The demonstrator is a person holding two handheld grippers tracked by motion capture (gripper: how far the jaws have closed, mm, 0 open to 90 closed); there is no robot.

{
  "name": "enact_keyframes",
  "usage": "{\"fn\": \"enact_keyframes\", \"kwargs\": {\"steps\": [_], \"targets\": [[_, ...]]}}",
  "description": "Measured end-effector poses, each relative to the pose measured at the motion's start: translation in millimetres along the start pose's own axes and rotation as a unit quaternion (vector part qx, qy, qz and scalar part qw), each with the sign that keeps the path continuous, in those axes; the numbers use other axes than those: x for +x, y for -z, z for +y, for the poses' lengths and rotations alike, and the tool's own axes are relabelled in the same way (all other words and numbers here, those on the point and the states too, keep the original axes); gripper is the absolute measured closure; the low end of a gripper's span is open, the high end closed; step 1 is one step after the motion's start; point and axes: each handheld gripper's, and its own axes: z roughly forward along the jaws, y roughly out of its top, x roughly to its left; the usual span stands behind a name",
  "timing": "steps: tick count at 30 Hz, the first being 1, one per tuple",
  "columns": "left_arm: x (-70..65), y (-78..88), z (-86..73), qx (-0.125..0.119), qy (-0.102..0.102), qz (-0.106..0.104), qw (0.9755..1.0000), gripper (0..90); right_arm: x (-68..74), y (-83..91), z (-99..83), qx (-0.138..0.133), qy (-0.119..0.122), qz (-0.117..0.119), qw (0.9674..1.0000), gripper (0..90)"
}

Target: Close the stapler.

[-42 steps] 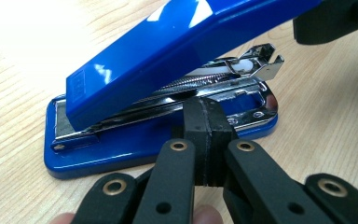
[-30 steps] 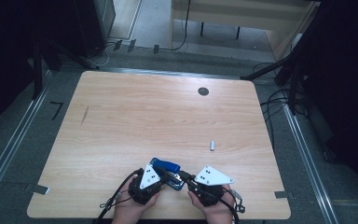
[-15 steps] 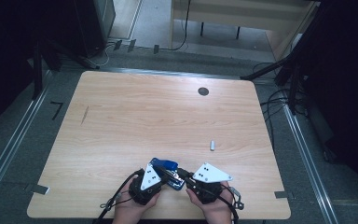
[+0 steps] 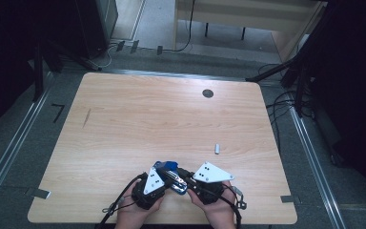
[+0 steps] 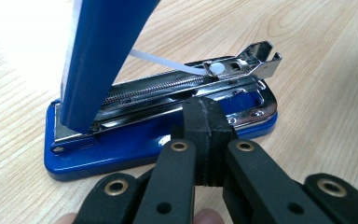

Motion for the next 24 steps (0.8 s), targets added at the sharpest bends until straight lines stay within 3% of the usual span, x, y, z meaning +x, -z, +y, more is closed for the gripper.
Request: {"fn": "enact_keyframes", "kwargs": {"steps": [24], "targets": [[-0.2,-0.3,0.0,-0.001,-0.001,-0.001,1.0,90.0,3.1,-10.9,17.0,-0.005,0.015,0.005,0.9999,90.0]]}}
